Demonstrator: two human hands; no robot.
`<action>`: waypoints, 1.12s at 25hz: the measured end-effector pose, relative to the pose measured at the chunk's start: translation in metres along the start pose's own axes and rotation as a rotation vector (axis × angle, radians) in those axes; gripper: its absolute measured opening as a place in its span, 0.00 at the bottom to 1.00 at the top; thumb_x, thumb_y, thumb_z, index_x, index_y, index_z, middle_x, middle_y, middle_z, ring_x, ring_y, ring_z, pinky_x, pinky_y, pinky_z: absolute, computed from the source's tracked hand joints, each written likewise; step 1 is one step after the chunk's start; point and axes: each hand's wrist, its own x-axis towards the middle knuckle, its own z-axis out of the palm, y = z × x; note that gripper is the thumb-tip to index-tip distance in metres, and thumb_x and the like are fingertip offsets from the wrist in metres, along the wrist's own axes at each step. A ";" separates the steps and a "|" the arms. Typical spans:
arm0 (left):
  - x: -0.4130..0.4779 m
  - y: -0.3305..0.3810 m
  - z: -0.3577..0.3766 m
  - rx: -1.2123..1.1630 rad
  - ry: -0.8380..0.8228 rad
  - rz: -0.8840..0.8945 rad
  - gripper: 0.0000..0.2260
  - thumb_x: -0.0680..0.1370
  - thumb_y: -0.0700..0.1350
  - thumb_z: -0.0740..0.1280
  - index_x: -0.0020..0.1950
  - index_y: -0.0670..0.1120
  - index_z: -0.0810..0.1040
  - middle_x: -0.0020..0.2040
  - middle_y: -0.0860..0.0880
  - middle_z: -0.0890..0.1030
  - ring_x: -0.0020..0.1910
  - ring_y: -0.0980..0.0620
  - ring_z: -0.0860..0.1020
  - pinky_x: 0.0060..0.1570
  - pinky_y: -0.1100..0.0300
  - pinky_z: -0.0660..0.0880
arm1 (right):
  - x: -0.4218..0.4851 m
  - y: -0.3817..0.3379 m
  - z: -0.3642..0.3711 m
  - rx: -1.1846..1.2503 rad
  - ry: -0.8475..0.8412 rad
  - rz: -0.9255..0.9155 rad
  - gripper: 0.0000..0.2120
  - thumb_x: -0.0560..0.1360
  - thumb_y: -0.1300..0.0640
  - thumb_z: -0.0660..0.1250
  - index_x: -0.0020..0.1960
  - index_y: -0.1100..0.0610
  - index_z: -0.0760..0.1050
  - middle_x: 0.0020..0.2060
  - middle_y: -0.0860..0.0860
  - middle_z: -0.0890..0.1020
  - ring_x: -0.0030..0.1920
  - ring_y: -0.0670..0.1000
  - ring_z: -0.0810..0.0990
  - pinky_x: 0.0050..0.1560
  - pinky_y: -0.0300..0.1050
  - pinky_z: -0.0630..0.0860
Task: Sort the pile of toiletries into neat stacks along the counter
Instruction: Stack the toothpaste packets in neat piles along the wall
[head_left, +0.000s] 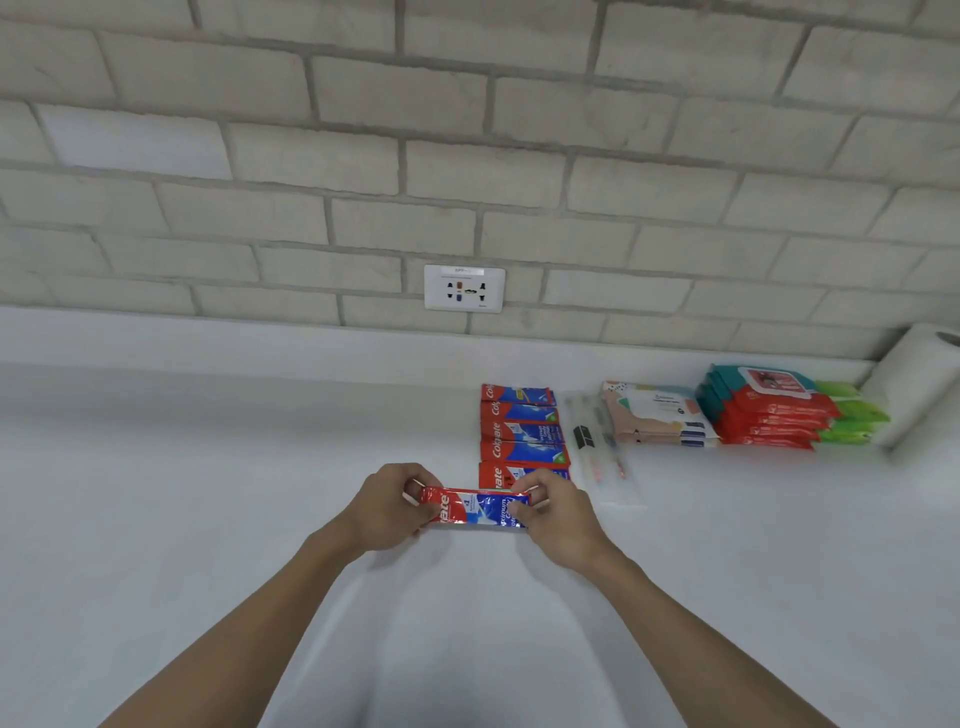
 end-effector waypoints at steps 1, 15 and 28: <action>0.006 0.005 0.006 -0.022 0.025 -0.018 0.06 0.75 0.40 0.70 0.51 0.44 0.78 0.45 0.47 0.82 0.33 0.52 0.82 0.34 0.59 0.80 | 0.004 0.003 -0.006 0.003 0.037 -0.001 0.08 0.75 0.59 0.70 0.52 0.53 0.73 0.42 0.46 0.76 0.49 0.47 0.79 0.31 0.29 0.73; 0.064 0.040 0.065 -0.091 0.268 -0.154 0.15 0.71 0.44 0.75 0.53 0.41 0.76 0.47 0.46 0.81 0.45 0.54 0.78 0.35 0.70 0.72 | 0.055 0.031 -0.042 -0.158 0.279 -0.008 0.07 0.74 0.59 0.70 0.51 0.57 0.74 0.56 0.55 0.78 0.58 0.50 0.77 0.35 0.28 0.74; 0.076 0.035 0.078 -0.092 0.287 -0.183 0.14 0.74 0.41 0.72 0.57 0.38 0.75 0.55 0.41 0.80 0.51 0.49 0.79 0.43 0.64 0.74 | 0.067 0.039 -0.032 -0.382 0.247 0.030 0.16 0.75 0.56 0.70 0.60 0.59 0.73 0.63 0.55 0.75 0.64 0.51 0.74 0.51 0.41 0.79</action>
